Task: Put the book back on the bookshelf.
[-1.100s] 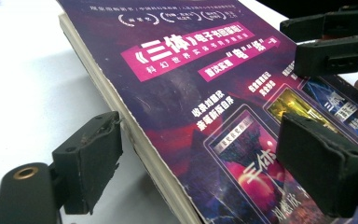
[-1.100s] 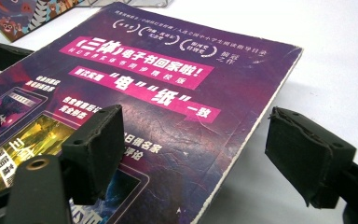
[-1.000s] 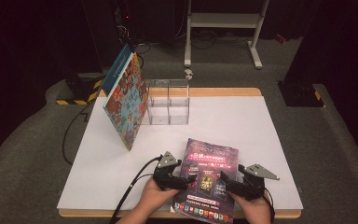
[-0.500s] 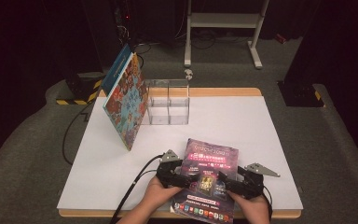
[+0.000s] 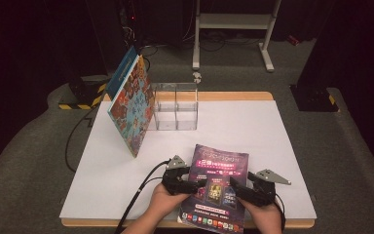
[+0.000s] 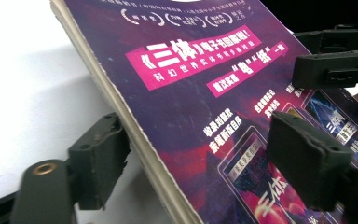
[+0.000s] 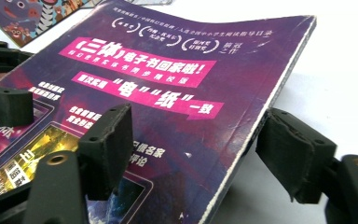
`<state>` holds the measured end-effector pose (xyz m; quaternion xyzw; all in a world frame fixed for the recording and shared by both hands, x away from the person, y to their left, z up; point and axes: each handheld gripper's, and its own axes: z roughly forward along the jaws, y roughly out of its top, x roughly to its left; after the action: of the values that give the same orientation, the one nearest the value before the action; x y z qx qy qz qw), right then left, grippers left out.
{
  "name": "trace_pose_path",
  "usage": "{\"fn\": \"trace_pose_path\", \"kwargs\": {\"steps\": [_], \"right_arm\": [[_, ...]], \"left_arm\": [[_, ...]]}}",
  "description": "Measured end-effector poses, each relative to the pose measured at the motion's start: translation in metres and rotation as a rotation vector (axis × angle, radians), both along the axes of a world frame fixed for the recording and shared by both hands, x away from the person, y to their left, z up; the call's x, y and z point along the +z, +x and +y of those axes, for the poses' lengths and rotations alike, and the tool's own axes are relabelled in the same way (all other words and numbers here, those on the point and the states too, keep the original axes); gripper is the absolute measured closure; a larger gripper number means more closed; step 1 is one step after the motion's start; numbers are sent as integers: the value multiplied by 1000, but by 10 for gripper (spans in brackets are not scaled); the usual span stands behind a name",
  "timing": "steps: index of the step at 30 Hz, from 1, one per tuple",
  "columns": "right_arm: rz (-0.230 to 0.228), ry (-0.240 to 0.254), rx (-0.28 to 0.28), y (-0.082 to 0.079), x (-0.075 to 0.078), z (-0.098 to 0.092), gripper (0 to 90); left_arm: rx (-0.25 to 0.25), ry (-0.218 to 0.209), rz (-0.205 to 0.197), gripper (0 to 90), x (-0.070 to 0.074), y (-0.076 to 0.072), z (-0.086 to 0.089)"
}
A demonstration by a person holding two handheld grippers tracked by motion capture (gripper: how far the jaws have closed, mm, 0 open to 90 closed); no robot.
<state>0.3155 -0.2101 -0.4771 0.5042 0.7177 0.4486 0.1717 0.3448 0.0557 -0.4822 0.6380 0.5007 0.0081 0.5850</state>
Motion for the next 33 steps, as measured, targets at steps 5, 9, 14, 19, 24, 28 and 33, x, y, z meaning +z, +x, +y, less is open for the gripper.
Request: {"fn": "trace_pose_path", "kwargs": {"steps": [5, 9, 14, 19, 24, 28, 33], "right_arm": [[-20, -20, -23, 3, 4, 1, 399], [-18, -48, -18, 9, 7, 4, 410], [-11, -64, -19, 21, 9, 5, 410], [-3, -58, -34, 34, 8, 3, 407], [8, -49, -27, 31, 5, 0, 303], [-11, 15, -6, 12, 2, -4, 252], [9, 20, 19, -3, 0, -1, 221]], "left_arm": [[31, 13, -41, 431, 4, 0, 5], [55, 32, -70, 492, 5, 1, 6], [71, 45, -85, 519, 6, 8, 3], [80, 41, -98, 523, 6, 16, 1], [79, 33, -85, 454, 3, 14, 6], [45, -5, -36, 306, -2, 7, 12], [39, -30, 12, 242, -5, 1, 15]]}}
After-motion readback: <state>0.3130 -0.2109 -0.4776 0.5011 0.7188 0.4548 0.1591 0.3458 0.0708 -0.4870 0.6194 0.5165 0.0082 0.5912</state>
